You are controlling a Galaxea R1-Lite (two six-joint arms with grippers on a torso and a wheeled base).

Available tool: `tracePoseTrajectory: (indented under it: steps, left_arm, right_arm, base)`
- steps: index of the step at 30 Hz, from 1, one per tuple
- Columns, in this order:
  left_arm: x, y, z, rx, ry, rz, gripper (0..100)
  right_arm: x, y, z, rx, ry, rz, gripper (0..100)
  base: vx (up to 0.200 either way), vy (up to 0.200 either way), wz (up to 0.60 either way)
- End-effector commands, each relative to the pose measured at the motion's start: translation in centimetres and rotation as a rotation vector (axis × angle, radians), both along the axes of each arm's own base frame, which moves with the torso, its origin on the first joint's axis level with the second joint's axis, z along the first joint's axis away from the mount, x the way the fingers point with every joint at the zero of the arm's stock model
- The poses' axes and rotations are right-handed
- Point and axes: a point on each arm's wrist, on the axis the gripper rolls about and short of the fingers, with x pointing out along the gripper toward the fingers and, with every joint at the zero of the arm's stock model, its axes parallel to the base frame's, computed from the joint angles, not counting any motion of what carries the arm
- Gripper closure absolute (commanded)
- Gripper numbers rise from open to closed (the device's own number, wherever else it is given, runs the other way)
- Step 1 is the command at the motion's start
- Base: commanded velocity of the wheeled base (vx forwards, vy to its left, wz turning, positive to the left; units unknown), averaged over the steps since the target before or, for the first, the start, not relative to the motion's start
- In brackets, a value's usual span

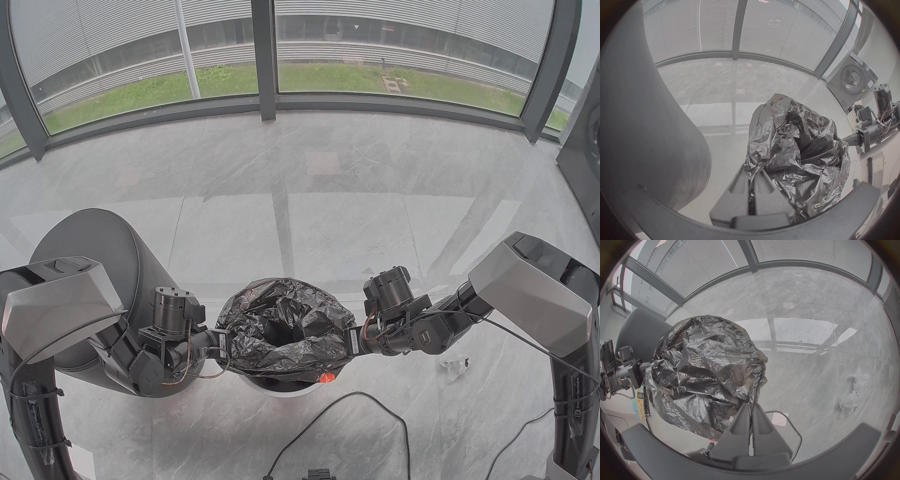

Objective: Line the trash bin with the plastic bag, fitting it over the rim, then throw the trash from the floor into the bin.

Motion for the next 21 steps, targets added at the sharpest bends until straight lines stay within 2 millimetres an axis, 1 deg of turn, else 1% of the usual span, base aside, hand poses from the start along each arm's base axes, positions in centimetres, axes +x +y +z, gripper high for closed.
tracePoseTrajectory:
  steps: [1, 4, 7, 14, 15, 21]
  left_arm:
    - [-1.0, 0.3, -0.3, 0.01, 0.03, 0.0, 100]
    - [-1.4, 0.4, -0.8, 0.017, 0.052, 0.001, 100]
    - [-1.1, 0.4, -1.3, -0.007, 0.065, 0.024, 100]
    - [-0.5, 0.1, -0.6, -0.052, 0.022, 0.036, 100]
    - [-0.5, 0.1, -0.5, -0.053, 0.021, 0.035, 0]
    - [-0.3, 0.0, -0.4, -0.058, 0.014, 0.038, 0]
  right_arm:
    - [-0.8, 0.0, 0.0, -0.01, 0.012, 0.013, 100]
    - [-0.9, 0.1, -0.1, -0.011, 0.015, 0.015, 100]
    - [-0.8, 0.3, -0.1, -0.01, 0.014, 0.018, 100]
    - [-0.8, 0.4, 0.0, -0.007, 0.009, 0.019, 100]
    - [-0.8, 0.4, 0.0, -0.006, 0.009, 0.018, 100]
    - [-0.8, 0.4, 0.0, -0.007, 0.009, 0.019, 100]
  base:
    - [0.0, 0.0, 0.0]
    - [0.0, 0.0, 0.0]
    - [0.0, 0.0, 0.0]
    - [0.0, 0.0, 0.0]
    - [0.0, 0.0, 0.0]
    - [0.0, 0.0, 0.0]
